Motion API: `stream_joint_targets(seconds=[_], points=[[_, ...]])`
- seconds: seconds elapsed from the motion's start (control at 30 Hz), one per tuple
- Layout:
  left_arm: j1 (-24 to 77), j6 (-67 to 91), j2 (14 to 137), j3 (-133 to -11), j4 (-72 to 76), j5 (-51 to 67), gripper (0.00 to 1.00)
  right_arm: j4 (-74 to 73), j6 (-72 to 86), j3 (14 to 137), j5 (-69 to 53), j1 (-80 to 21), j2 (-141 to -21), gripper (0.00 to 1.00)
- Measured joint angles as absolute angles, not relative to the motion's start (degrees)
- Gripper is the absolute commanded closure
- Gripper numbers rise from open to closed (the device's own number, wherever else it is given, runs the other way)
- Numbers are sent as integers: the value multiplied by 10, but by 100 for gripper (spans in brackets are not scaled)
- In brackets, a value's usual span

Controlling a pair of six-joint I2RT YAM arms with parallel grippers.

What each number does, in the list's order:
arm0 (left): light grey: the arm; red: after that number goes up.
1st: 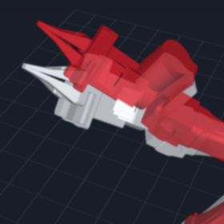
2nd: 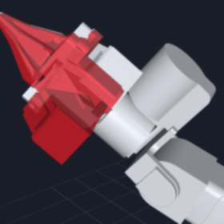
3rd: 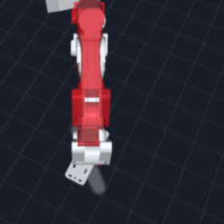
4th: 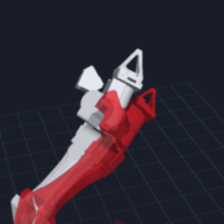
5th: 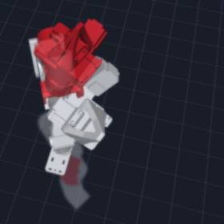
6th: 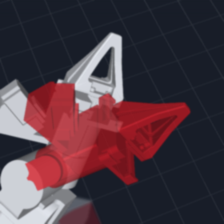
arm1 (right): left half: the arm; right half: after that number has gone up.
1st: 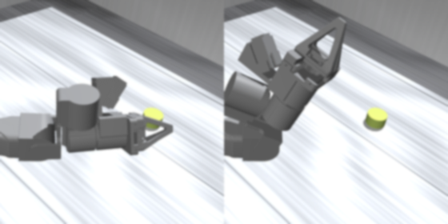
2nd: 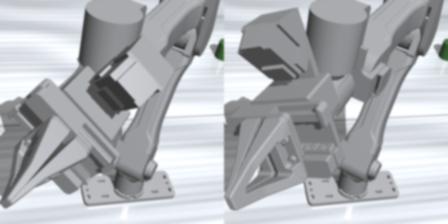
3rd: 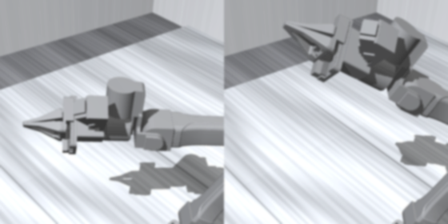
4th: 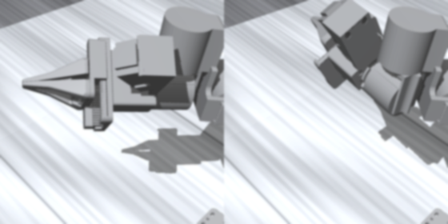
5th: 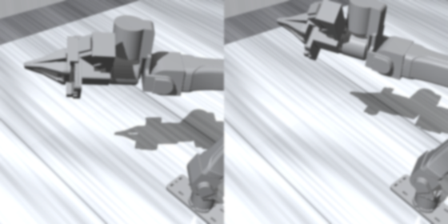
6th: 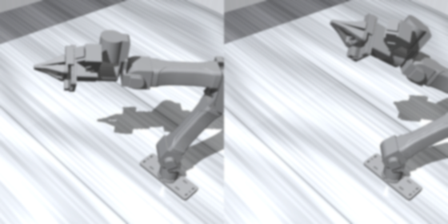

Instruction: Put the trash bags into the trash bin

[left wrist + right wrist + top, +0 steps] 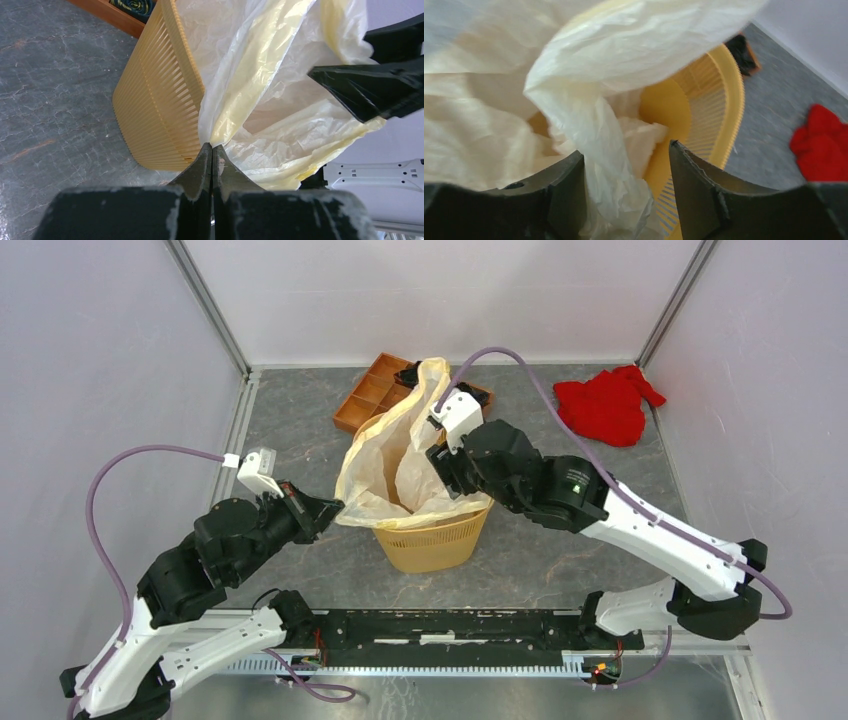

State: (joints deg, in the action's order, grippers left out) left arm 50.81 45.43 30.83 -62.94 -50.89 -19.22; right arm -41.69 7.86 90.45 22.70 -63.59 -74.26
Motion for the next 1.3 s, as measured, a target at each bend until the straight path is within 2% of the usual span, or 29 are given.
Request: stream_joint_targets(seconds=[0.1,0.17,0.3,0.4,0.53,0.63,0.8,1.0,1.03,1.07,1.3], points=[[508,463,308,-629,-510,-191,98,-436,91,884,303,-637,-747,50],[508,468,307,-629,-515,-189,98,-434,108,856,340,-637,-719,48],[508,482,295,-629,-529,-177,98,-410,139,778,356,-636,-617,27],[508,496,275,-627,-527,-160,98,-400,159,750,335,-636,-554,22],[508,512,263,-620,-520,-142,98,-397,189,748,300,-636,-531,19],[508,523,262,-612,-515,-130,98,-393,218,743,255,-636,-527,3],[508,535,260,-600,-503,-114,98,-384,258,726,194,-636,-515,2],[508,540,258,-588,-492,-108,98,-401,281,723,194,-636,-481,2],[508,541,257,-585,-491,-106,98,-400,283,718,193,-636,-472,3],[508,541,256,-582,-491,-104,98,-399,285,706,189,-636,-458,8],[508,542,255,-566,-491,-103,98,-388,298,638,137,-636,-418,50]])
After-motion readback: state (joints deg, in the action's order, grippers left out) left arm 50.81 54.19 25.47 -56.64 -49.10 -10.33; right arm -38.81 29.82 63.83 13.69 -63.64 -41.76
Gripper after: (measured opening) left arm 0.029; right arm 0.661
